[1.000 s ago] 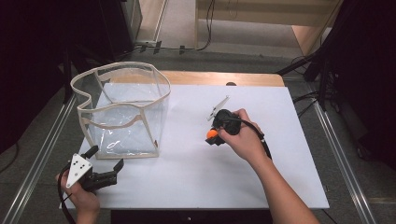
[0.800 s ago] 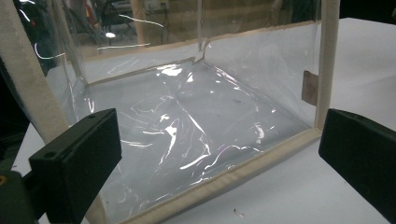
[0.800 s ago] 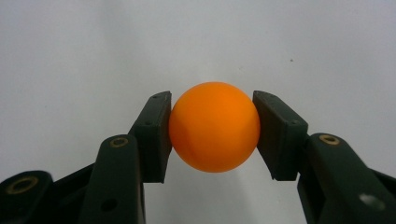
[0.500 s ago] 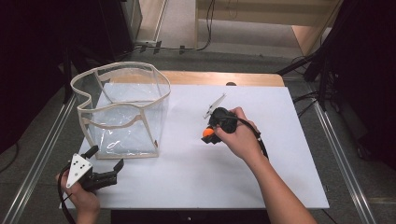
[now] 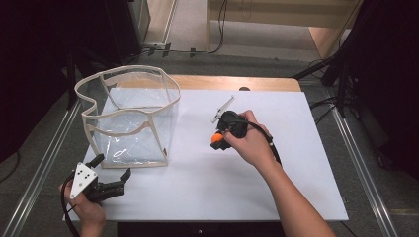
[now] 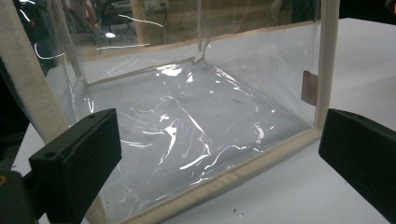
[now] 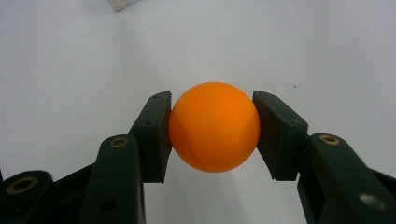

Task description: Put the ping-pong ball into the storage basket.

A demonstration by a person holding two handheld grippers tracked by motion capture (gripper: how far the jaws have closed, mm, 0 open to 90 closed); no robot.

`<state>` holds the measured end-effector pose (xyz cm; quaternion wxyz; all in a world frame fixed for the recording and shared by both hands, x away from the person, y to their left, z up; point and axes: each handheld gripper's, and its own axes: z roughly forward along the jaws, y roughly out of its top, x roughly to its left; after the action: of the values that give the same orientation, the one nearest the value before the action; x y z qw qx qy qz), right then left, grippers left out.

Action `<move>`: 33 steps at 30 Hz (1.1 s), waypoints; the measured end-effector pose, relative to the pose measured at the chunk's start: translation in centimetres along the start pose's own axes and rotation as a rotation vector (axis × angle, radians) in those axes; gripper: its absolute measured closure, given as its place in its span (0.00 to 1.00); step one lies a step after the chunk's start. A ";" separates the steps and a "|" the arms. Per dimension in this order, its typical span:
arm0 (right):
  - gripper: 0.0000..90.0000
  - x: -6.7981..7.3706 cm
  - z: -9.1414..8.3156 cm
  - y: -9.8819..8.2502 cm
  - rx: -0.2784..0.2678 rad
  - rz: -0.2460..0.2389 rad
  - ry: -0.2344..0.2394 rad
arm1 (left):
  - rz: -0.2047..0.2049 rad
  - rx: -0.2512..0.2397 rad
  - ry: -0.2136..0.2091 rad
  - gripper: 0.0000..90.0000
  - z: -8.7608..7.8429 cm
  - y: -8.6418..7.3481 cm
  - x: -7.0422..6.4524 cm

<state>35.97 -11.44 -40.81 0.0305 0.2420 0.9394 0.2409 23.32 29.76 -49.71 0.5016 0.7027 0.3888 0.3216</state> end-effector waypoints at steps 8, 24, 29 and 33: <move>0.53 0.1 -0.4 0.7 -0.001 0.000 0.006 | 0.003 0.000 0.002 0.00 0.0 0.0 0.0; 0.53 0.5 -1.0 2.4 -0.011 -0.033 0.009 | 0.002 -0.001 0.000 0.00 -0.1 0.0 0.0; 0.53 0.6 -1.2 2.8 -0.017 -0.033 0.014 | 0.002 -0.001 -0.001 0.00 -0.1 0.0 0.0; 0.53 0.6 -1.3 3.2 -0.023 -0.044 0.021 | 0.002 -0.001 -0.001 0.00 -0.1 0.0 0.0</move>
<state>36.62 -9.30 -38.14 0.0289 0.2185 0.9418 0.2537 23.27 29.79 -49.68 0.5019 0.7030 0.3878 0.3218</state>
